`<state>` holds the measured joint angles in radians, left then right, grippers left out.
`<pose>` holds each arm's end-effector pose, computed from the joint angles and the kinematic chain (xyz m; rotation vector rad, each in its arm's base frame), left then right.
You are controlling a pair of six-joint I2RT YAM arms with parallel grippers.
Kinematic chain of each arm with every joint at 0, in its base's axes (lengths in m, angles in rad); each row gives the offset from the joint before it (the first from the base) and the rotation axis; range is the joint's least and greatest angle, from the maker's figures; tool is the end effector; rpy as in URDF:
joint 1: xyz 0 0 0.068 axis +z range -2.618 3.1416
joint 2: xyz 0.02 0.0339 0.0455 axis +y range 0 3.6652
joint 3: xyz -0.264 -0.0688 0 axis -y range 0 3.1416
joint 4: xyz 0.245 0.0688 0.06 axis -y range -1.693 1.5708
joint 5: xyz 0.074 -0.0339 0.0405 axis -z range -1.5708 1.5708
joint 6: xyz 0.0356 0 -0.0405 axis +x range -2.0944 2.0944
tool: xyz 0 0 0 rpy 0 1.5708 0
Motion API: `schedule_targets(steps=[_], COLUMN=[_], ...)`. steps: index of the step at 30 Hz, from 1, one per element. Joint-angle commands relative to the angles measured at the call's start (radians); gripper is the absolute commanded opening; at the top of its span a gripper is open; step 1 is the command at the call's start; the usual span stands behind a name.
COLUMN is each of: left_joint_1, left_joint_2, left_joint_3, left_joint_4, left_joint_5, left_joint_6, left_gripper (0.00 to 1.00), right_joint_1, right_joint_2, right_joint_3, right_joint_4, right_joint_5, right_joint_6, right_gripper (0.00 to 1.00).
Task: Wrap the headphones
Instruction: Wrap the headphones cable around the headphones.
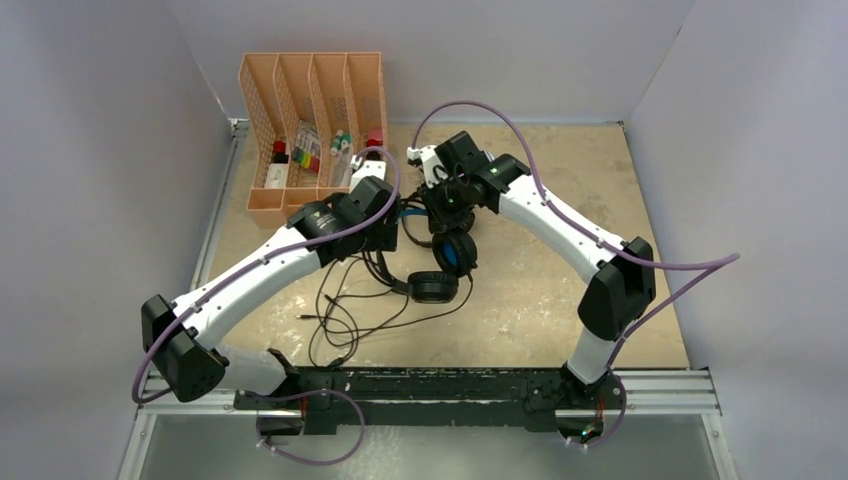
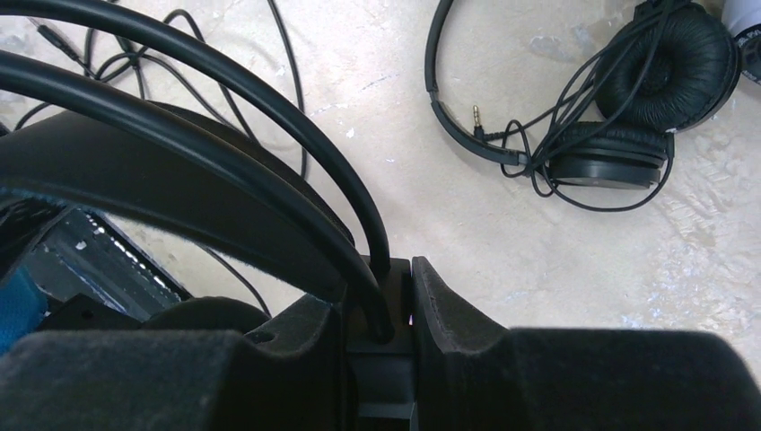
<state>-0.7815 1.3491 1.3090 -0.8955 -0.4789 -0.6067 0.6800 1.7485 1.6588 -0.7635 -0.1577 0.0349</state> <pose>0.2045 -0.1798 0.3362 0.0173 2.3671 -0.0534 0.2981 0.2482 0.3289 -0.8541 2.3242 0.5080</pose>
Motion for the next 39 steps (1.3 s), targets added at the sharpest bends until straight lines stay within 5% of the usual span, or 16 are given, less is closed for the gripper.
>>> schedule_targets(steps=[1,4,8,14,18,21,26,34,39], left_joint_1=[-0.005,-0.005,-0.005,-0.003,0.064,0.188,0.228,0.234,0.234], left_joint_2=[0.012,0.049,0.061,0.043,0.081,0.11,0.167,0.17,0.159], left_joint_3=[0.019,0.081,0.163,0.364,0.594,0.713,0.908,1.091,1.114], left_joint_4=[0.076,0.069,0.045,-0.058,-0.153,-0.169,-0.172,-0.036,0.107], left_joint_5=[-0.023,-0.049,-0.123,-0.234,-0.23,-0.111,-0.055,0.098,0.171], left_joint_6=[0.035,0.046,0.069,0.037,-0.01,-0.044,-0.149,-0.365,-0.425], left_gripper=[0.64,0.32,0.03,0.0,0.0,0.0,0.0,0.0,0.0], right_joint_1=[0.008,0.015,0.017,-0.087,-0.226,-0.285,-0.313,-0.318,-0.304], right_joint_2=[-0.061,-0.079,-0.12,-0.293,-0.408,-0.46,-0.556,-0.687,-0.652], right_joint_3=[0.068,0.07,0.097,0.129,0.181,0.212,0.108,-0.399,-0.535], right_joint_4=[0.008,0.012,-0.02,-0.018,0.012,0.056,0.234,0.909,1.206], right_joint_5=[-0.076,-0.069,-0.071,-0.021,-0.018,-0.007,-0.062,-0.538,-0.509], right_joint_6=[-0.013,-0.02,-0.014,0.098,0.114,0.116,0.13,0.173,0.275], right_gripper=[0.0,0.0,0.02,0.79,0.98,0.99,0.99,0.99,0.99])
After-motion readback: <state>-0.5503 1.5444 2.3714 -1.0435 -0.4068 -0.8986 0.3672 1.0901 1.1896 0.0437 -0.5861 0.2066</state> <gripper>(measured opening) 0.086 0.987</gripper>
